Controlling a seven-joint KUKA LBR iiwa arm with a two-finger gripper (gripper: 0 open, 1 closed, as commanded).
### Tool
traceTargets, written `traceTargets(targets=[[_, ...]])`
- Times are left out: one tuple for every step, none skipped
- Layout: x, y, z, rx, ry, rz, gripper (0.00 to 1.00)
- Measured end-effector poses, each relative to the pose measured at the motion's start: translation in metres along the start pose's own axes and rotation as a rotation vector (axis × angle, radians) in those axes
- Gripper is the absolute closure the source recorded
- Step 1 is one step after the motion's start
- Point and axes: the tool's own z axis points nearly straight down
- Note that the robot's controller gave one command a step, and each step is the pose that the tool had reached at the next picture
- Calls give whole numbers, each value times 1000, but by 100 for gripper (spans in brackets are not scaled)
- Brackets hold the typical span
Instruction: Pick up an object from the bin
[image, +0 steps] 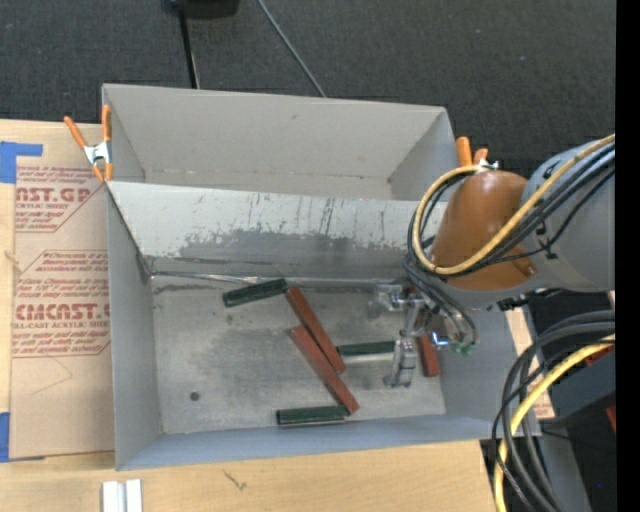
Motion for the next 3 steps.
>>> traceTargets(targets=[[-13, 2, 40, -1, -1, 362, 100], [-13, 2, 40, 0, 0, 360, 100], [-14, -18, -111, 0, -5, 416, 100]])
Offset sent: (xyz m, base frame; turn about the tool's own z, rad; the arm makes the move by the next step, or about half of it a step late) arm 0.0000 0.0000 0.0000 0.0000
